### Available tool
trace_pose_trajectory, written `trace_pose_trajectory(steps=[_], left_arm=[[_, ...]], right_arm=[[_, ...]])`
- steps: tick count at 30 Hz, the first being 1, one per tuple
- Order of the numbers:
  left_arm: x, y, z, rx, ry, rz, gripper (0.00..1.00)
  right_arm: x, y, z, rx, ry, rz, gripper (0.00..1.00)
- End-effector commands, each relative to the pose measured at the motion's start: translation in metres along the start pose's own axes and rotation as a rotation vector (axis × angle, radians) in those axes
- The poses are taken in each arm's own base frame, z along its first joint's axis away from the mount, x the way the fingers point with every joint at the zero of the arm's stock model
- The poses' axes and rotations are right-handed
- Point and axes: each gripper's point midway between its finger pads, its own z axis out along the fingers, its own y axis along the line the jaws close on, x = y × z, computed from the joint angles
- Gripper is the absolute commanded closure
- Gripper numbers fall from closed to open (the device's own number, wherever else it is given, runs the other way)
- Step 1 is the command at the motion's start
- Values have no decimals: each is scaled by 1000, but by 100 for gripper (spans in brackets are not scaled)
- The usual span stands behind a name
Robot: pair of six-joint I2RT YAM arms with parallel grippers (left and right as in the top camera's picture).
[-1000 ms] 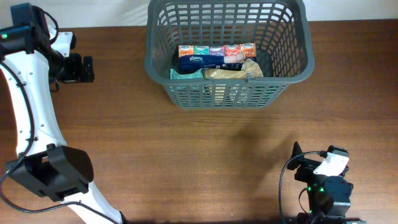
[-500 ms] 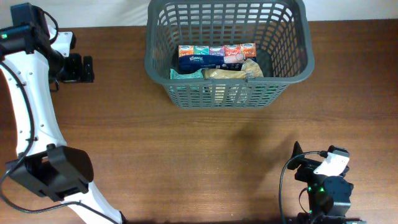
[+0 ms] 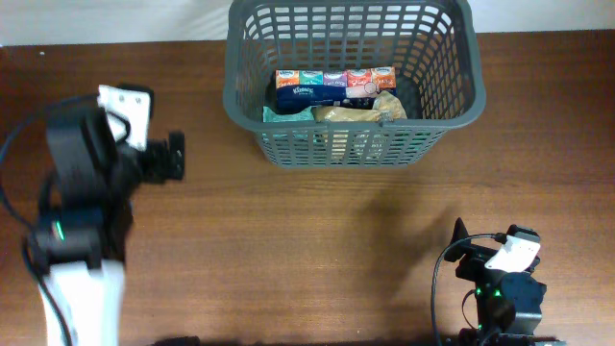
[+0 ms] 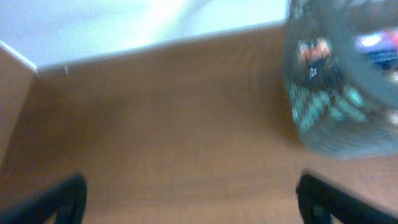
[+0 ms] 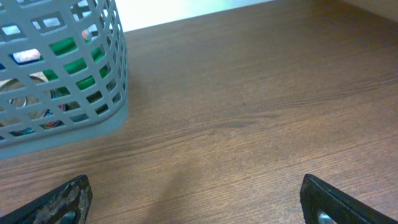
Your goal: Pack container
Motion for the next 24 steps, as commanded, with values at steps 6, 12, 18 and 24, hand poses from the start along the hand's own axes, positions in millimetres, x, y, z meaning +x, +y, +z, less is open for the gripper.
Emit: trace_pose_trajectory(steps=[6,12,18,24], left_arm=[[58,-46,-48,-1,-502,60,1],[125,-59,-21,4,-477,61,1],[163,-67,4,12,-439,62,1],[184,-72,18,22,-391,64,1]], right_arm=[[2,-1,1,7,0,8,1],[2,-1,1,7,0,8,1],[2,-1,1,7,0,8,1],[2,-1,1,7,0,8,1]])
